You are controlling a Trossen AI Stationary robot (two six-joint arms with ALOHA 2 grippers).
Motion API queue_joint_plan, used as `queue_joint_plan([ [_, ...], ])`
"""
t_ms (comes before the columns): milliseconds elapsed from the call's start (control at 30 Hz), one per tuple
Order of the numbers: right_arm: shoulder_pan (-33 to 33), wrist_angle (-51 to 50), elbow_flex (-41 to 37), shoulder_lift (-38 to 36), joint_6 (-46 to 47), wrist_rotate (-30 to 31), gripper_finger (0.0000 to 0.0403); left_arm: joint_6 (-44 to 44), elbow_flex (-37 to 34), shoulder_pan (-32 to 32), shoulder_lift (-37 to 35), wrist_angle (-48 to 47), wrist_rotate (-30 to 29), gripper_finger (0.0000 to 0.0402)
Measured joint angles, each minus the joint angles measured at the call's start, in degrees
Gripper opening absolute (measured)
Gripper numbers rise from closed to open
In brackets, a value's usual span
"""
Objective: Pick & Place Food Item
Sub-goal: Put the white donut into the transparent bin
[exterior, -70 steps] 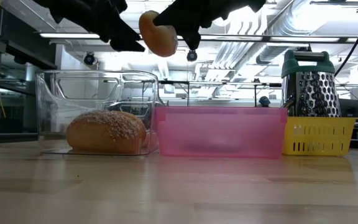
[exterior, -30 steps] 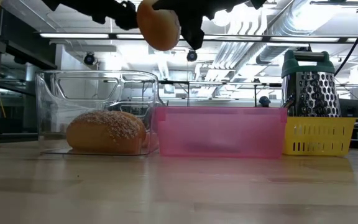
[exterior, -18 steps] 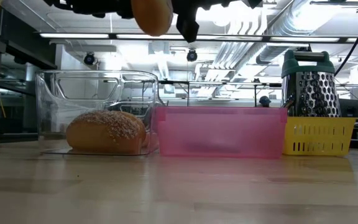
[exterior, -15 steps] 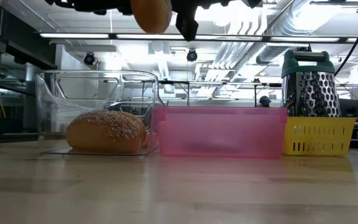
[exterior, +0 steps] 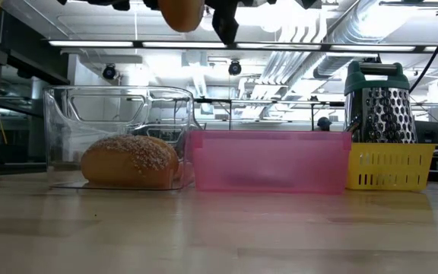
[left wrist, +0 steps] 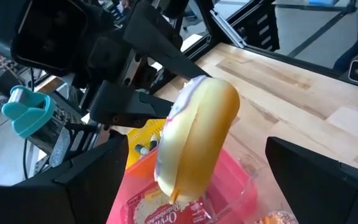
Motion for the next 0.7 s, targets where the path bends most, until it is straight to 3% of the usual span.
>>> queue_joint_plan([
  [333,0.0,0.6,0.0,0.0,0.0,0.0,0.007,0.7,0.0,-0.6,4.1,1.6,0.0,0.0364],
  [700,0.0,-2.3,0.0,0.0,2.5,0.1,0.007,2.9,0.0,-0.5,6.3,3.6,-0.4,0.0266],
])
